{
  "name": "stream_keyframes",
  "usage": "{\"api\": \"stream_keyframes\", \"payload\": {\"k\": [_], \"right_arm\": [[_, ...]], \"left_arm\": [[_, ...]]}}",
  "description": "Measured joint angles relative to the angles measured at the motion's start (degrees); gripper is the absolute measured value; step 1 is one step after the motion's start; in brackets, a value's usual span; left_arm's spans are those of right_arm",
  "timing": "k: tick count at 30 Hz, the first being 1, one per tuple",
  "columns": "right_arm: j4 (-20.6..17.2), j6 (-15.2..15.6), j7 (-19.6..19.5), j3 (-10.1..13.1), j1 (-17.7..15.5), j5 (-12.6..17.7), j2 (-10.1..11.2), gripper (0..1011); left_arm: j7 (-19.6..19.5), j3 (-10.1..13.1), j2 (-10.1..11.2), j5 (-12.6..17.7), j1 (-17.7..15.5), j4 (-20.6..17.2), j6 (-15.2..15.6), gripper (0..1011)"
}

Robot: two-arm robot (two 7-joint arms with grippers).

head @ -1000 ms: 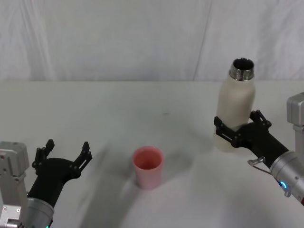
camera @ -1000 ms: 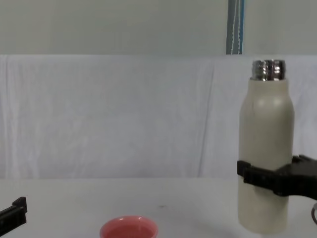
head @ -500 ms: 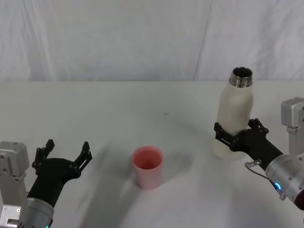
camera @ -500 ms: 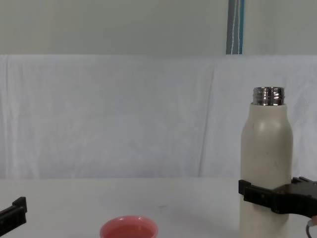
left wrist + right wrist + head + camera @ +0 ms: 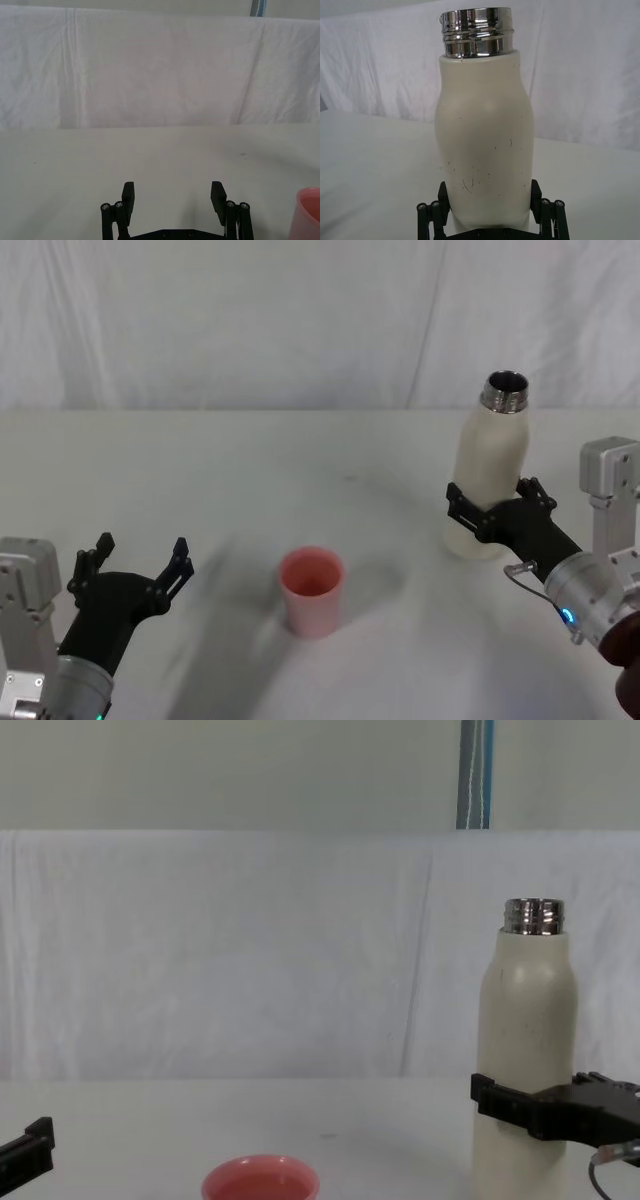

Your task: Grasp the thermos with one hand and pour water into the cup lid.

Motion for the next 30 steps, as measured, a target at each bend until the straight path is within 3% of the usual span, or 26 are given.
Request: {"api": "stream_keyframes", "payload": {"k": [9,30], "right_arm": [[2.3,-1.6,-0.1,-0.3,0.9,-0.5,-0.8,957],[3.2,-1.4,0.3,-0.8,1.4,-1.5,-0.9,957]], "left_arm": [[0.0,0.0,0.0,0.0,0.0,0.0,0.0,1001],[0.0,0.0,0.0,0.0,0.0,0.0,0.0,1001]]}}
